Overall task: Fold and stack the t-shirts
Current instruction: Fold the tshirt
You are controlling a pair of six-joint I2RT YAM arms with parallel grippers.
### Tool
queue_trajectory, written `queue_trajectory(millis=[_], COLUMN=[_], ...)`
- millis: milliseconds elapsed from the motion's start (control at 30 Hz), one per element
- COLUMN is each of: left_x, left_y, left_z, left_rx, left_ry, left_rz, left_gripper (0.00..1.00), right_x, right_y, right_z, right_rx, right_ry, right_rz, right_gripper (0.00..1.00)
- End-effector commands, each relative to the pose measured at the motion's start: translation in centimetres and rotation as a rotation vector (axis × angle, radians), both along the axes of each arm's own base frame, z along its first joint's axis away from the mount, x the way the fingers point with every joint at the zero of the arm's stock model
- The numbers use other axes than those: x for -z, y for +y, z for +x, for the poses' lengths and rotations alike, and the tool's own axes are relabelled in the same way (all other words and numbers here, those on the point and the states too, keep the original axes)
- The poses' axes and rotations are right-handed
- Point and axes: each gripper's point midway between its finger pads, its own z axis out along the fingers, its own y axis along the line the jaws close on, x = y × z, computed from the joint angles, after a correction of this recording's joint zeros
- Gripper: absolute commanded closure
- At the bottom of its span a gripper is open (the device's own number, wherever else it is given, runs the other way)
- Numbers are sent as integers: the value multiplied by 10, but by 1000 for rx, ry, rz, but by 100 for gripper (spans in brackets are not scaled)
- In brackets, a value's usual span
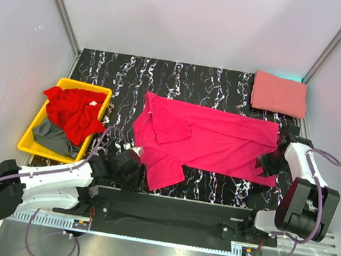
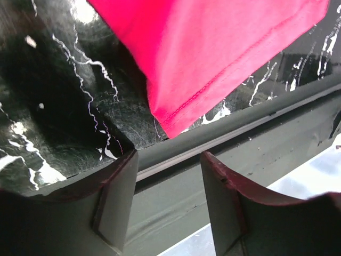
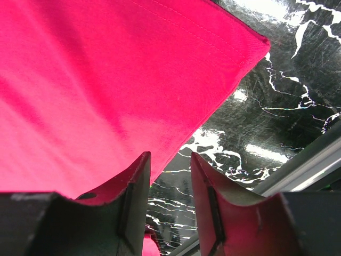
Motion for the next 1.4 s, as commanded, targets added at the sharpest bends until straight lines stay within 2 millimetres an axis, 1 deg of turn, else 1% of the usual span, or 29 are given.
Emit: queue_trajectory(millis=[0,100,133,267,400,433,567,633,700,833,1000,1100,1200,1300,1367], left_x=[3,10,12,18,13,12,1,0,3,7,8,10,13,14,11], left_y=[-2,7,11,12,11,13,14,16,15,5,-8,-6,0,1,-3], left_z=[12,14,17,21,26,29,35,38,38,33,27,24,21,21,22], left_rx=[-83,-98,-112,-113,-111,-118,-133,-141,-136,-116,-87,-75,-68,-60,-51], left_ry=[-21,-30,-46,-41,-69,-82,-107,-116,-105,-89,-87,-84,-87,-93,-95], left_rz=[21,95,120,184,235,255,295,318,336,341,350,398,454,484,477], left_gripper=[46,48,48,50,53,55,56,57,58,58,58,59,62,68,84], right_x=[-11,-13,-14,-16,-17,-18,-21,-23,-25,-27,-19,-18,-21,-23,-23], right_y=[-9,-11,-12,-10,-11,-11,-13,-14,-16,-18,-6,-6,-8,-9,-7], right_z=[1,1,1,2,1,0,0,0,1,1,4,2,3,3,2], right_rx=[5,-2,-4,-10,-21,-28,-44,-55,-59,-62,-77,-81,-79,-76,-76], right_ry=[-40,-48,-53,-73,-90,-95,-108,-118,-123,-135,-133,-125,-139,-148,-143], right_rz=[-49,-63,-68,-66,-73,-75,-92,-99,-111,-125,-59,-59,-72,-81,-65], right_gripper=[57,58,58,59,59,59,60,60,60,60,60,61,61,61,60])
